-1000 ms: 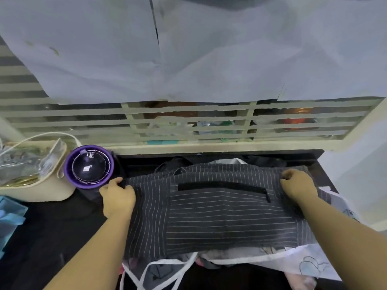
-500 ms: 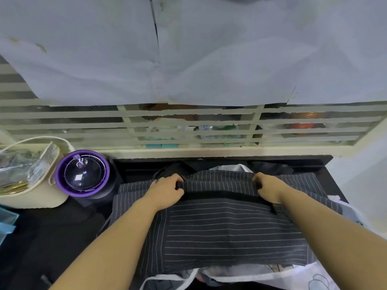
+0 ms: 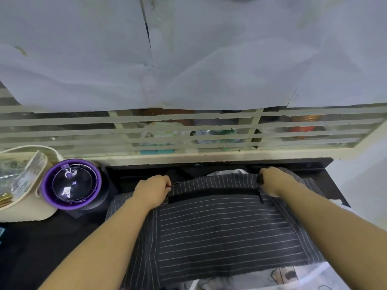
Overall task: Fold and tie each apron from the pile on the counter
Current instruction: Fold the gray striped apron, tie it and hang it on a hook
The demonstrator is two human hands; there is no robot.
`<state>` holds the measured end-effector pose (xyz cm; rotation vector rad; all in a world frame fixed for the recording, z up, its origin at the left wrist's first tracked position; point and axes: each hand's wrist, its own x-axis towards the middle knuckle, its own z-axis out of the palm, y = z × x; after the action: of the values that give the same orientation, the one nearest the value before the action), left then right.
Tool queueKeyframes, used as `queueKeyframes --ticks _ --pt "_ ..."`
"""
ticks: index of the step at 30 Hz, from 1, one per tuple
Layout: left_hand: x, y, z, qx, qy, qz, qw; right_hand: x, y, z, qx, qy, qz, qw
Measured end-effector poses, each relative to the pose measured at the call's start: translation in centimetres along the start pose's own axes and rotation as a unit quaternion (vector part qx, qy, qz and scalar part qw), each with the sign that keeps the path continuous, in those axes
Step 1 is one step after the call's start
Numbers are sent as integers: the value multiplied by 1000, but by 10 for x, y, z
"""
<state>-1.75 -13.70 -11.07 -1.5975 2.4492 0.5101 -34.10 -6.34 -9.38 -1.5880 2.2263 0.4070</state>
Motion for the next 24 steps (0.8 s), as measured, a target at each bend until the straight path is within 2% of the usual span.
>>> queueKeyframes --ticks 3,7,10,12,14,16,18,20,24 --pt "3 -3 4 -51 69 59 995 -5 9 5 -54 29 30 998" --pt "4 -11 0 7 124 66 990 -3 15 -5 -109 75 70 989" --pt "4 -20 7 45 97 16 994 -1 9 1 -119 107 57 985" --pt "4 -24 12 -24 63 -14 998 -10 -4 7 -67 157 17 985" --pt "1 -31 13 -83 16 -29 996 -28 -21 19 11 206 -67 976" --pt "-5 -40 10 -125 7 -41 991 -52 -37 31 70 174 -154 970" --pt "-12 -48 2 -104 36 -55 992 -69 -43 49 79 81 -194 975" --pt "-17 -53 -3 -11 92 -68 993 -73 -36 70 73 25 -172 982" --pt "-30 -54 1 85 251 -34 964 -65 -29 85 86 27 -131 987"
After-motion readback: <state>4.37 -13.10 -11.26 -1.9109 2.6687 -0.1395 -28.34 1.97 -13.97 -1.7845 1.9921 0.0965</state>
